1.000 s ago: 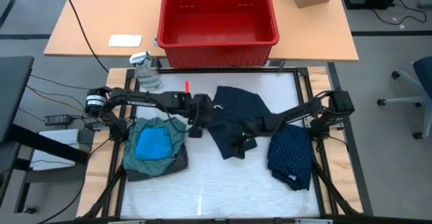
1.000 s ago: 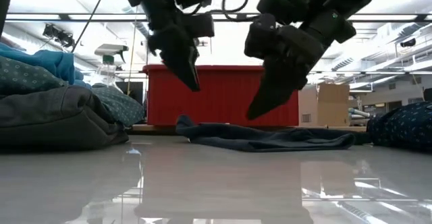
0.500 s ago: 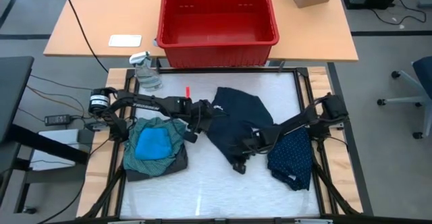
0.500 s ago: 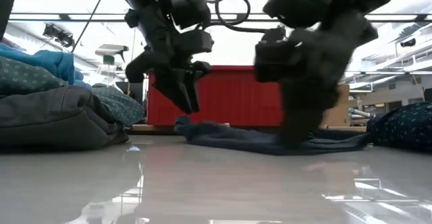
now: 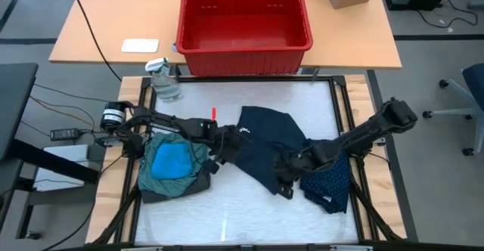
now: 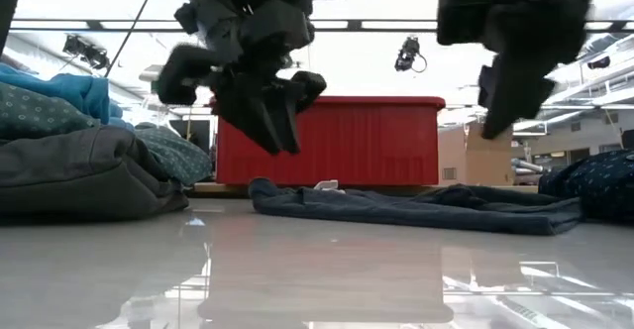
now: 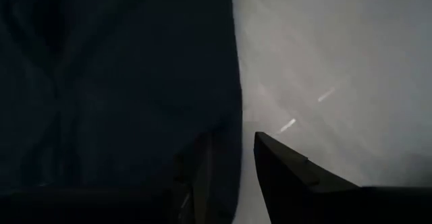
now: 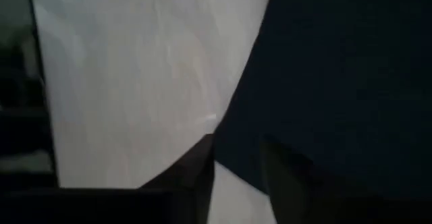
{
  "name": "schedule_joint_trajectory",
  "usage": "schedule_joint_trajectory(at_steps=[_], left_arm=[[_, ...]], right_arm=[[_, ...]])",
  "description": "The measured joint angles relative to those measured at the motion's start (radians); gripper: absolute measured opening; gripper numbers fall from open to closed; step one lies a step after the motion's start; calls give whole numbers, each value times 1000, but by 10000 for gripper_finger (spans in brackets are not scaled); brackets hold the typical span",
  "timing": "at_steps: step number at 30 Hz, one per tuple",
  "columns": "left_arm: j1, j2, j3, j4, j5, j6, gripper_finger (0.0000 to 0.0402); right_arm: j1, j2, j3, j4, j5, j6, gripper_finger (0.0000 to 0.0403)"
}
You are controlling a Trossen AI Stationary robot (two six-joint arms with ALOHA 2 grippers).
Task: Fold laundry
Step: Fold the dark blue shorts
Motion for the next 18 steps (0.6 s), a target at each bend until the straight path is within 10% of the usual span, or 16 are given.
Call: schedule_joint_trajectory(at_steps=[10,18], left_arm=[[7,163,2,17,-87,53,119],[16,218,12,28,-94,-55,34]], right_arm=[[94,213,4,39,10,-66,213],[76,222,2,18,-47,-49,31]])
